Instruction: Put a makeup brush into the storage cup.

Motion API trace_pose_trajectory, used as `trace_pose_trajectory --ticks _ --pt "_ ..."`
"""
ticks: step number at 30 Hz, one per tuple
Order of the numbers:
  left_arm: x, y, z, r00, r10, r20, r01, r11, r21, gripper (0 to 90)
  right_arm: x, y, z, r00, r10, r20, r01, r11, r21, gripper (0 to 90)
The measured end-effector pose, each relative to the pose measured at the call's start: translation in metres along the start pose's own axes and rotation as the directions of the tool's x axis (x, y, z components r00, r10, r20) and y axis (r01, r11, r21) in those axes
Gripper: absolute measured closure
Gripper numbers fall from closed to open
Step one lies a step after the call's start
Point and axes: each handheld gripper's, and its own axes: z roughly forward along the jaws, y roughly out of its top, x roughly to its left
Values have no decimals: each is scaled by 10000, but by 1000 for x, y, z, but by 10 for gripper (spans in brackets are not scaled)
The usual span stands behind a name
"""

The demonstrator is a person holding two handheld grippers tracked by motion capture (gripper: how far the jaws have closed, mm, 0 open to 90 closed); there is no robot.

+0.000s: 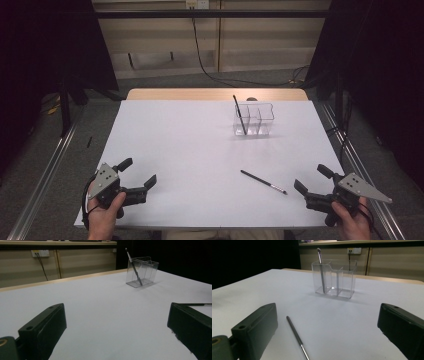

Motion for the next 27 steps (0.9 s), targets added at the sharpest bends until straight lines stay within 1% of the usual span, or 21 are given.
trace_pose_trajectory --ticks 4,9,11,12,13,15,16,18,19,23,24,25,27 --pt "2 0 2 10000 -14 -47 14 10000 14 20 -3 3 -5 10000 -71 35 72 9993 -377 24" --pt "2 1 1 10000 20 -6 -20 10000 5 20 -2 2 -3 9999 -105 -31 104 9995 -305 24" --pt "2 0 2 10000 -11 -23 11 10000 9 20 -2 2 -3 9998 -198 -77 195 9994 -292 22" --pt "4 0 2 10000 42 0 -42 10000 75 20 -1 3 -2 9998 -158 -102 154 9994 -316 22" --pt "4 -1 3 10000 -16 7 16 10000 92 20 -1 4 -1 9998 -117 -154 112 9995 -301 19" --pt "6 -1 3 10000 -17 14 17 9999 100 20 -1 5 0 9998 -162 -136 157 9993 -339 20" --pt "6 -1 3 10000 -34 -9 34 10000 88 20 0 6 1 9998 -103 -177 96 9993 -357 20" --pt "7 -1 1 10000 -48 5 48 10000 23 20 2 7 3 9995 -196 -243 186 9991 -387 18" --pt "7 -1 0 10000 -22 -5 22 10000 43 20 3 7 5 9995 -148 -281 137 9992 -372 17" --pt "8 0 -1 10000 -8 -58 9 10000 46 20 5 10 9 9976 -491 -483 476 9984 -314 11" --pt "7 0 -1 10000 10 -59 -10 10000 72 20 6 11 10 9973 -566 -474 553 9980 -291 12" --pt "6 0 -2 10000 -10 -37 11 10000 72 20 6 14 11 9965 -661 -510 643 9973 -364 11" --pt "5 0 -2 10000 79 -7 -79 9999 102 20 7 19 12 9970 -570 -523 546 9974 -464 11"
